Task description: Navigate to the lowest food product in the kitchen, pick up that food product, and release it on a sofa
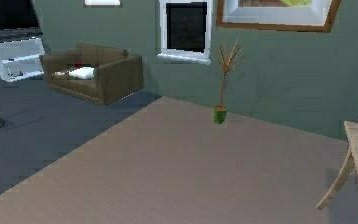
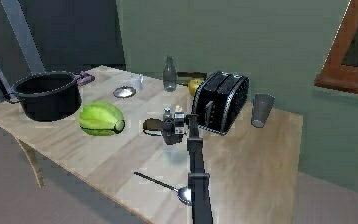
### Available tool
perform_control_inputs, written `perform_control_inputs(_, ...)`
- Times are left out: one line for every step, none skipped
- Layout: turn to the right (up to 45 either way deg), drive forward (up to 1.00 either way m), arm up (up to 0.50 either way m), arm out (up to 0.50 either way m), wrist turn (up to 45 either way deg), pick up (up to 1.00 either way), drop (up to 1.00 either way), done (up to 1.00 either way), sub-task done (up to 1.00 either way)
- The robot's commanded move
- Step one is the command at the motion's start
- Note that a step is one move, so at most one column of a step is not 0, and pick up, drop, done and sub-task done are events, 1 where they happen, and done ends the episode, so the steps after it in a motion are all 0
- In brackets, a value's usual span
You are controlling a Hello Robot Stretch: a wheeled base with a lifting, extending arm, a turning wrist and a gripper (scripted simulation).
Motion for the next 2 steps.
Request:
perform_control_inputs(0.0, 0.0, 0.0, 0.0, 0.0, 1.0, 0.0, 0.0, 0.0)
perform_control_inputs(0.0, 0.0, 0.1, 0.0, 0.0, 0.0, 0.0, 0.0, 0.0)
